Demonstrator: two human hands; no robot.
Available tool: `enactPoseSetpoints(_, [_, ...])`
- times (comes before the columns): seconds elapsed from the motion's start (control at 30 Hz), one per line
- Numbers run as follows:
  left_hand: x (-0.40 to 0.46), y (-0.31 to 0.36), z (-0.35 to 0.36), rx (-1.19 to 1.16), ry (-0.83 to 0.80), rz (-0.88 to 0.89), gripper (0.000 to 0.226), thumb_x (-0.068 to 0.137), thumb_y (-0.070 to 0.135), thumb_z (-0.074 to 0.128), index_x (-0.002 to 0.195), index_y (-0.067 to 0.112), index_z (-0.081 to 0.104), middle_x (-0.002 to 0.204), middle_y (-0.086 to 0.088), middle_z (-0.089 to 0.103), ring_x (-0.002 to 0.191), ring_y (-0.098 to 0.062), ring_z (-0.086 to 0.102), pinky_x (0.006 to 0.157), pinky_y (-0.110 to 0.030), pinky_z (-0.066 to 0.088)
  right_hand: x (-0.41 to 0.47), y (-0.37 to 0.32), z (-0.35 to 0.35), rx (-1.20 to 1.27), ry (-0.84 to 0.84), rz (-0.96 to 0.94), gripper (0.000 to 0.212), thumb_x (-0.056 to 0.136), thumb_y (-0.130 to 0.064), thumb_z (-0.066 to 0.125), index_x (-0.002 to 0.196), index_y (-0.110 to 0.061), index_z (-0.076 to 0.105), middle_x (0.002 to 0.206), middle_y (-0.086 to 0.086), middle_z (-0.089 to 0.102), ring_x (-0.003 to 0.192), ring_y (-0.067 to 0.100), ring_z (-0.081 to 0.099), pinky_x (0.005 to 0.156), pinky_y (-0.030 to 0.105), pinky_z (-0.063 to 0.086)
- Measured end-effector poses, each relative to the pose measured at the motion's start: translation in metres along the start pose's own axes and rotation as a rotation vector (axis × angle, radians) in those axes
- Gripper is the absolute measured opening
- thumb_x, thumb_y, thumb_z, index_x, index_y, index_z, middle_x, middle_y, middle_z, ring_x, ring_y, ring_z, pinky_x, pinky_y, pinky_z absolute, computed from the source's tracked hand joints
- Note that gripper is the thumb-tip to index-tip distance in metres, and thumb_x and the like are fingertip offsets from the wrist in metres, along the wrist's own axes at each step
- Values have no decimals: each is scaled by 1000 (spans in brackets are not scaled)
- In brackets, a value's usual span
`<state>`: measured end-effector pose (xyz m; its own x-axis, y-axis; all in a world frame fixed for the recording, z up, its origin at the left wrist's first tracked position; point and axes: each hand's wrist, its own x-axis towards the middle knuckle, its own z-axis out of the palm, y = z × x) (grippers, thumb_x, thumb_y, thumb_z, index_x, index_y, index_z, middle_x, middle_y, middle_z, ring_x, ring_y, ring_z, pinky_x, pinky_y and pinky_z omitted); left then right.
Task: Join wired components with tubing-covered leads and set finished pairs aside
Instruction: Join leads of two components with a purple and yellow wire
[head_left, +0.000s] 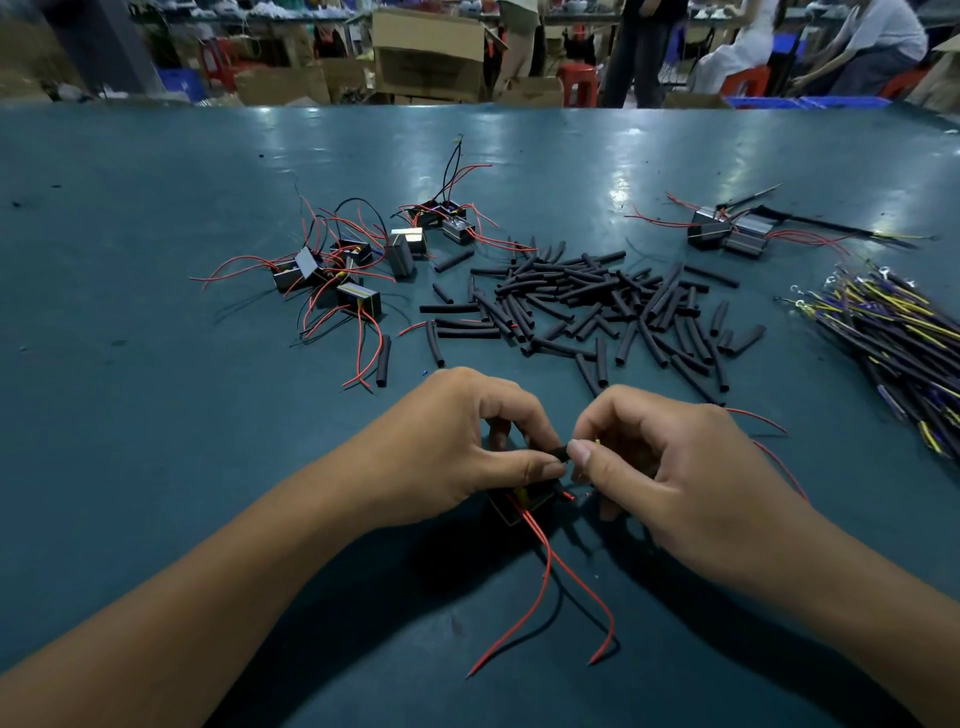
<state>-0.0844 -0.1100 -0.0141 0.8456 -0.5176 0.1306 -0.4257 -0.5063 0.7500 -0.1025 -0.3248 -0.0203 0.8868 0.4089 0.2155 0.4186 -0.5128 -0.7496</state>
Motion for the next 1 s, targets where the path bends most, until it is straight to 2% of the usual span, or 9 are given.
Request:
enactPoseSetpoints(0.07, [0,0,0,-5,0,-1,7,83,29,79,85,22,77,77,5,66,71,-19,58,68,-38,48,0,-1,-1,0,-8,2,11,89,-34,62,80,-28,61,65,0,66,55,16,61,55,34,47])
enactPoseSetpoints(0.17, [0,0,0,-21,0,-7,6,83,27,80,86,22,78,78,5,67,71,-19,58,70,-41,48,0,-2,-3,-20,-19,-4,12,88,-33,62,78,-27,61,63,-3,65,53,14,57,50,24,43])
enactPoseSetpoints(0.37, [0,-2,2,-3,1,-6,8,82,29,79,86,22,78,78,13,66,73,-18,60,72,-40,49,0,-2,0,-42,-34,-16,15,89,-22,65,76,-26,59,63,-3,63,50,10,51,49,17,38])
enactPoseSetpoints(0.53, [0,-2,2,12,12,8,9,83,28,80,86,20,78,78,12,67,72,-16,62,72,-36,50,-2,-1,0,-77,-9,-55,11,87,-27,62,77,-27,58,63,-3,61,49,8,49,48,13,35])
enactPoseSetpoints(0.67, [1,-2,2,15,19,21,7,83,26,80,86,20,78,76,14,64,73,-17,61,71,-33,50,-1,1,-1,-127,8,-102,17,87,-19,68,78,-27,57,63,-6,59,49,6,48,49,9,33])
enactPoseSetpoints(0.83, [1,0,2,27,9,30,8,84,26,79,89,19,78,81,8,68,74,-17,62,73,-36,51,0,2,-1,-142,-2,-100,19,89,-17,68,79,-28,56,65,-7,59,49,5,47,48,9,33])
enactPoseSetpoints(1.0, [1,3,3,67,16,62,11,85,29,78,92,21,78,87,8,69,82,-16,63,76,-34,51,2,5,-1,-148,-43,-84,19,93,-23,63,80,-32,52,68,-7,60,50,7,48,46,14,33])
